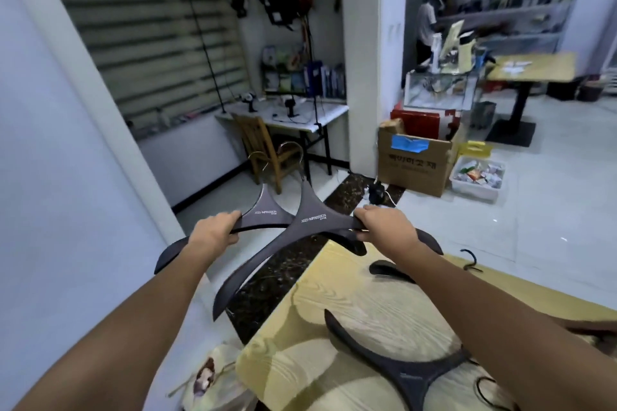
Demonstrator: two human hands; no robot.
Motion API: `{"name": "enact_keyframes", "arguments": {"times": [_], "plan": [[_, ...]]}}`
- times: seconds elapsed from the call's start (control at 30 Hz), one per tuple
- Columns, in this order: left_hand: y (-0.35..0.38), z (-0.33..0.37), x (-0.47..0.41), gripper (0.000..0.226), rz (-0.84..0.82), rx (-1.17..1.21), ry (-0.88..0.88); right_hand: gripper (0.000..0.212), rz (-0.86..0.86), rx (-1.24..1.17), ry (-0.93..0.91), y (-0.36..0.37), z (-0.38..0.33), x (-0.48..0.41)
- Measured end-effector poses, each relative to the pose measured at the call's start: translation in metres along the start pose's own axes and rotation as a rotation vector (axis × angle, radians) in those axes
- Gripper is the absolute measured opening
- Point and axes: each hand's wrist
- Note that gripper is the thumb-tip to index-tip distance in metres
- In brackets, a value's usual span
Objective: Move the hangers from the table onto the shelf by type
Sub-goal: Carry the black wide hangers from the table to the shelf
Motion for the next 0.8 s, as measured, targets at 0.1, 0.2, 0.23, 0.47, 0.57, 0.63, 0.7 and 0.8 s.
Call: {"name": "enact_keyframes", "arguments": {"times": [0.1,0.2,0.23,0.47,0.57,0.63,0.7,0.8], "plan": [[-0.016,-0.001,0.033,0.028,0.025,-0.011,-0.078,0.026,0.024,-0.046,-0.059,-0.011,-0.013,0.009],[-0.026,0.001,0.067,0.028,0.040,-0.022,-0.149,0.023,0.045,-0.044,-0.123,-0.021,-0.028,0.018],[-0.029,0.002,0.079,0.027,0.051,-0.026,-0.172,0.022,0.047,-0.047,-0.150,-0.023,-0.033,0.022],[-0.045,-0.006,0.173,0.030,0.051,-0.118,-0.319,0.019,0.038,-0.111,-0.316,-0.034,-0.083,0.049],[-0.049,-0.013,0.219,0.033,0.006,-0.143,-0.409,0.019,0.030,-0.147,-0.376,-0.035,-0.113,0.065],[-0.050,-0.021,0.249,0.033,-0.020,-0.147,-0.461,0.018,0.011,-0.173,-0.416,-0.035,-0.135,0.072],[-0.049,-0.031,0.281,0.030,-0.033,-0.132,-0.521,0.017,0.013,-0.191,-0.462,-0.038,-0.159,0.080],[-0.046,-0.045,0.333,0.023,0.002,-0.077,-0.602,0.024,0.025,-0.215,-0.546,-0.042,-0.197,0.093]]}}
Point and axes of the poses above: each hand's wrist, its own x-axis away from the middle knuckle, its own y-axis out of the palm, z = x × y, and after that the axes turned 9 degrees about y, right-handed
